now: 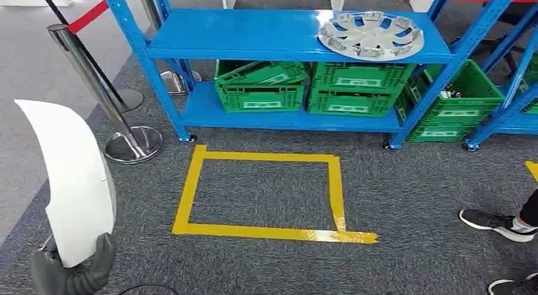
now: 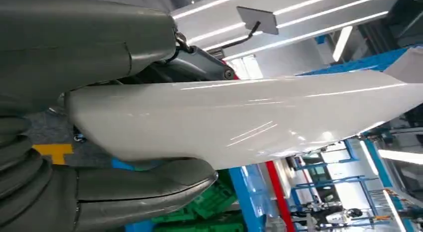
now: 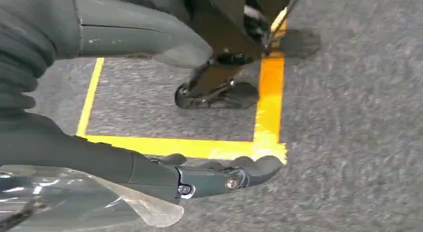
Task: Take the parts from the cabinet and place them on the table.
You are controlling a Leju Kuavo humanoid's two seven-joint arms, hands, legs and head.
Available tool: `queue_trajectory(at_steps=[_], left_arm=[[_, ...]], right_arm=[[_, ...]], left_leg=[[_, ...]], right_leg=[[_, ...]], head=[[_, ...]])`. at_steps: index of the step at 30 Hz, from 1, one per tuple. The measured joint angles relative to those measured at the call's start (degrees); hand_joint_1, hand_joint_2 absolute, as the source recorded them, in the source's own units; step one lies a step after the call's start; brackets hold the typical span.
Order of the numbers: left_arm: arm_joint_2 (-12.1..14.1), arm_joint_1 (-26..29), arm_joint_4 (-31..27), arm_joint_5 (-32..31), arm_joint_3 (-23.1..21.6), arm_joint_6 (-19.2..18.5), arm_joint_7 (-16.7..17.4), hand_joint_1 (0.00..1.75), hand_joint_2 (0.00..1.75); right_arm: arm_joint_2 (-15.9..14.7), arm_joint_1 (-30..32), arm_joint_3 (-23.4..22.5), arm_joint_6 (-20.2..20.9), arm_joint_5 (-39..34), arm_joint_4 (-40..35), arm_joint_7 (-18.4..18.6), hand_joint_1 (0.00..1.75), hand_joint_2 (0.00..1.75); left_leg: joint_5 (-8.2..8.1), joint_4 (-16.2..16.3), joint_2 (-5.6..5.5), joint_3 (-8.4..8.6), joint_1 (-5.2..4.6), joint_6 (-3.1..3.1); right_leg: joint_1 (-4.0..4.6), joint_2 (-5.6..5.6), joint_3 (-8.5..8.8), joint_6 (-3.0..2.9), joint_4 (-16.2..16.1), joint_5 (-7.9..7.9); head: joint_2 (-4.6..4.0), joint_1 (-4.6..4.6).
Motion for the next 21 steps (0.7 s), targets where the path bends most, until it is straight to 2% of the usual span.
queue_trajectory(at_steps=[1, 2, 3, 4, 5, 6, 7, 8, 9, 10, 11, 12, 13, 14, 15, 17, 18, 19, 20, 21], left_arm=[[-0.06, -0.06, 0.00, 0.02, 0.00, 0.02, -0.02, 1.75, 1.75], [-0.09, 0.06, 0.00, 0.11, 0.02, 0.04, -0.02, 1.75, 1.75], [-0.09, 0.20, 0.02, 0.13, 0.02, 0.07, -0.02, 1.75, 1.75], [-0.09, 0.36, 0.02, 0.15, 0.02, 0.02, -0.05, 1.75, 1.75], [-0.09, 0.36, 0.02, 0.15, 0.02, -0.24, -0.09, 1.75, 1.75], [-0.09, 0.34, 0.02, 0.15, 0.09, -0.39, -0.13, 1.75, 1.75], [-0.11, 0.34, 0.02, 0.15, 0.20, -0.63, -0.13, 1.75, 1.75], [-0.11, 0.35, 0.02, 0.07, 0.37, -0.72, -0.13, 1.75, 1.75], [-0.13, 0.34, 0.02, -0.13, 0.46, -0.72, -0.13, 1.75, 1.75], [-0.13, 0.32, 0.02, -0.44, 0.50, -0.66, -0.13, 1.75, 1.75], [-0.15, 0.32, 0.02, -0.52, 0.55, -0.48, -0.15, 1.75, 1.75], [-0.15, 0.30, 0.02, -0.59, 0.55, -0.26, -0.15, 1.75, 1.75], [-0.15, 0.19, 0.00, -0.63, 0.55, 0.09, -0.15, 1.75, 1.75], [-0.15, -0.05, 0.00, -0.70, 0.55, 0.42, -0.18, 1.75, 1.75], [-0.11, -0.27, 0.00, -0.70, 0.50, 0.85, -0.18, 1.75, 1.75], [-0.09, -0.10, 0.00, -0.68, 0.55, 1.38, -0.18, 1.75, 1.75], [-0.15, 0.06, 0.00, -0.70, 0.50, 1.38, -0.18, 1.75, 1.75], [-0.17, -0.03, 0.00, -0.70, 0.48, 1.40, -0.18, 1.75, 1.75], [-0.24, -0.15, 0.00, -0.68, 0.46, 1.40, -0.18, 1.75, 1.75], [-0.24, -0.14, 0.00, -0.70, 0.46, 1.40, -0.18, 1.75, 1.75]], right_arm=[[0.00, 0.02, 0.00, 0.07, -0.13, 0.00, -0.11, 0.00, 1.75], [0.00, 0.22, 0.00, 0.07, -0.13, 0.00, -0.06, 0.00, 1.75], [0.04, 0.24, 0.00, 0.07, -0.15, 0.04, -0.09, 0.00, 1.75], [0.04, 0.30, -0.02, 0.09, -0.06, 0.07, -0.11, 0.00, 1.75], [0.02, 0.43, 0.00, 0.11, 0.13, 0.07, -0.11, 0.00, 1.75], [0.00, 0.52, 0.00, 0.15, 0.28, 0.07, -0.11, 0.00, 1.75], [0.00, 0.58, 0.00, 0.13, 0.31, 0.07, -0.11, 0.00, 1.75], [-0.02, 0.60, 0.00, 0.17, 0.35, 0.07, -0.13, 0.00, 1.75], [0.00, 0.61, 0.02, 0.35, 0.44, 0.07, -0.11, 0.00, 1.75], [0.00, 0.61, 0.02, 0.44, 0.48, 0.07, -0.11, 0.00, 1.75], [0.00, 0.64, 0.04, 0.55, 0.57, 0.07, -0.11, 0.00, 1.75], [0.00, 0.65, 0.11, 0.61, 0.63, 0.09, -0.11, 0.00, 1.75], [0.07, 0.64, 0.28, 0.81, 0.77, 0.15, -0.13, 0.00, 1.75], [0.15, 0.69, 0.39, 0.90, 0.79, 0.20, -0.13, 0.00, 1.75], [0.15, 0.67, 0.42, 0.90, 0.79, 0.22, -0.13, 0.00, 1.75], [0.15, 0.47, 0.46, 0.92, 0.79, 0.20, -0.13, 0.00, 1.75], [0.13, 0.45, 0.48, 0.92, 0.79, 0.20, -0.13, 0.00, 1.75], [0.13, 0.50, 0.48, 0.92, 0.79, 0.20, -0.15, 0.00, 1.75], [0.13, 0.54, 0.50, 0.92, 0.79, 0.20, -0.20, 0.00, 1.75], [0.13, 0.69, 0.50, 0.92, 0.79, 0.22, -0.17, 0.00, 1.75]], left_leg=[[0.72, -0.21, -0.03, -0.22, 0.17, -0.37], [1.47, -0.28, -0.18, -0.45, 0.06, -0.79], [-0.37, 0.24, -0.55, -0.98, 0.33, -1.10], [-4.36, 2.34, -0.57, -1.34, 0.31, -1.36], [-8.44, 6.14, -0.56, -1.84, 0.33, -1.51], [-11.65, 10.61, -0.56, -2.37, 0.33, -1.64], [-13.14, 14.68, -0.56, -2.73, 0.34, -1.72], [-12.37, 17.73, -0.56, -2.74, 0.34, -1.73], [-9.63, 19.11, -0.56, -2.28, 0.33, -1.64], [-6.69, 18.32, -0.54, -0.81, 0.31, -1.41], [-5.04, 15.32, -0.32, 1.74, 0.23, -1.01], [-5.35, 10.44, 0.46, 5.34, 0.04, -0.53], [-7.80, 4.19, 2.40, 9.93, -0.40, 0.16], [-9.49, -0.74, 2.90, 12.58, -0.59, 0.46], [-10.16, -1.66, 2.59, 12.48, -0.79, 0.48], [-9.94, -2.30, 1.70, 11.86, -0.82, 0.74], [-9.13, -2.82, 1.39, 11.57, -0.19, 1.20], [-8.76, -2.81, 1.00, 11.07, -0.20, 1.65], [-8.38, -2.64, 0.62, 10.43, -0.21, 1.95], [-7.99, -2.52, 0.09, 9.81, -0.29, 2.02]], right_leg=[[0.15, 0.02, -0.39, -0.15, 0.11, 0.13], [0.09, -0.09, -1.17, -0.93, 0.29, 0.79], [-0.16, -0.57, -1.87, -1.70, 0.39, 1.48], [-0.13, -0.57, -2.73, -2.08, 0.47, 1.97], [-0.05, -0.83, -3.55, -2.47, 0.53, 2.53], [0.05, -1.29, -4.42, -2.79, 0.61, 3.17], [0.19, -1.53, -5.25, -2.90, 0.69, 3.82], [0.32, -1.91, -6.11, -2.88, 0.83, 4.42], [0.45, -2.42, -7.21, -2.87, 1.19, 4.94], [0.55, -2.92, -8.26, -2.80, 1.62, 5.35], [0.72, -3.40, -9.11, -2.70, 2.03, 5.71], [0.83, -3.83, -9.08, -2.61, 2.32, 6.00], [0.95, -4.29, -9.43, -2.43, 2.65, 6.25], [1.02, -4.62, -9.63, -2.17, 3.04, 6.49], [0.95, -5.38, -9.96, -1.68, 3.10, 6.95], [0.95, -6.51, -10.36, -1.20, 3.17, 7.54], [0.84, -5.76, -11.02, -0.84, 3.53, 6.98], [0.75, -3.10, -11.77, -0.40, 5.20, 5.13], [0.52, -1.57, -13.11, -0.17, 8.72, 2.65], [0.40, -0.76, -15.08, 0.03, 13.92, -0.07]], head=[[0.00, 0.13], [0.00, 0.07], [0.00, -0.07], [0.00, -0.33], [0.00, -0.79], [0.00, -0.63], [0.00, -0.77], [0.00, -0.74], [0.00, -0.79], [0.00, -0.81], [0.00, -0.81], [0.00, -0.79], [0.00, -0.77], [0.00, -0.77], [0.00, -0.74], [0.00, -0.76], [0.00, -0.70], [0.00, -0.59], [0.00, -0.37], [0.00, -0.37]])
